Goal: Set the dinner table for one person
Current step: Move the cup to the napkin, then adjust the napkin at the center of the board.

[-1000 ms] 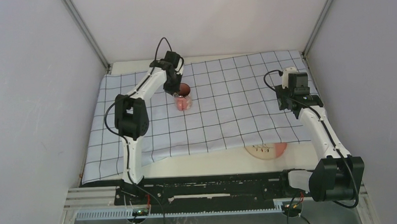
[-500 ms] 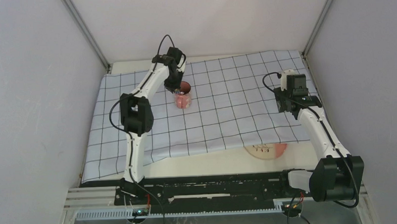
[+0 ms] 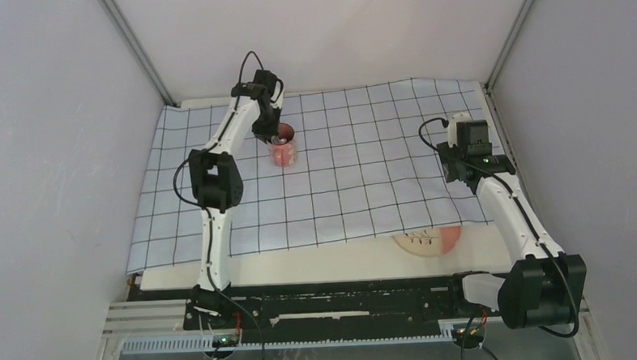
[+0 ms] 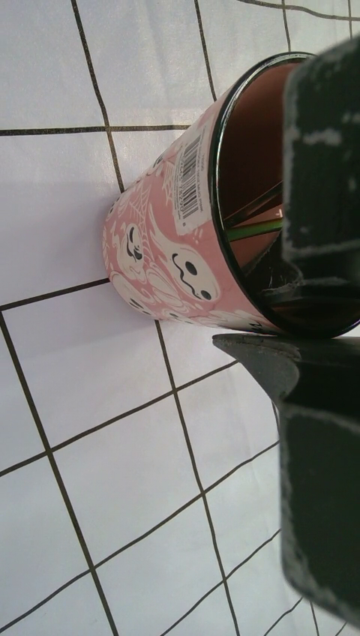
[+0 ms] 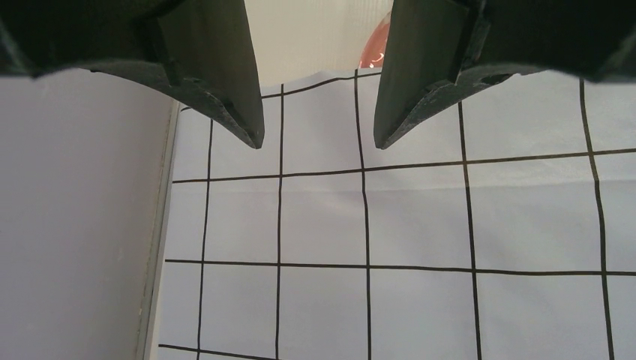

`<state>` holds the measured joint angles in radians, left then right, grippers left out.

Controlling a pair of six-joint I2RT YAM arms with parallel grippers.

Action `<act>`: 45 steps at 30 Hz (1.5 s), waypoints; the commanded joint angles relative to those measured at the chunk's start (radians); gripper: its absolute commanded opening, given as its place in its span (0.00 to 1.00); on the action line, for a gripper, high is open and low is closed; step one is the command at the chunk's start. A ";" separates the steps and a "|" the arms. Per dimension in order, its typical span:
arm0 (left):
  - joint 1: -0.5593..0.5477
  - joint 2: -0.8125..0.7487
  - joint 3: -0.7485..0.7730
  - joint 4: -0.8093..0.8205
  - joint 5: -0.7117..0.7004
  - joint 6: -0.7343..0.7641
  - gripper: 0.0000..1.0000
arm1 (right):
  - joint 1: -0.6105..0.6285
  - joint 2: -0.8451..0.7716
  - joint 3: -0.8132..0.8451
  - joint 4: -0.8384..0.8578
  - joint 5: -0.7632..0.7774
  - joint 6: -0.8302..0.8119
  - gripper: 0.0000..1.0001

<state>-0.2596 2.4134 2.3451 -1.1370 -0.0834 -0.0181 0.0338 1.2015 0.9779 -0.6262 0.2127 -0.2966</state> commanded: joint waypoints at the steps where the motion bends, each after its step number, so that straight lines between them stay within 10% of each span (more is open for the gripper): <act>1: 0.016 -0.012 0.045 -0.018 -0.060 0.025 0.00 | 0.011 -0.023 0.005 -0.004 0.020 0.014 0.64; 14: -0.003 -0.073 -0.057 0.022 -0.050 0.019 0.00 | 0.002 0.157 -0.036 0.119 0.013 -0.007 0.60; 45: -0.172 0.040 0.037 -0.030 0.001 -0.024 0.00 | -0.042 0.034 -0.036 0.054 -0.012 -0.026 0.57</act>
<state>-0.3664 2.4184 2.3604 -1.1328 -0.1558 -0.0200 0.0017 1.2686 0.9279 -0.5797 0.2024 -0.3054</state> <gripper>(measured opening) 0.171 0.574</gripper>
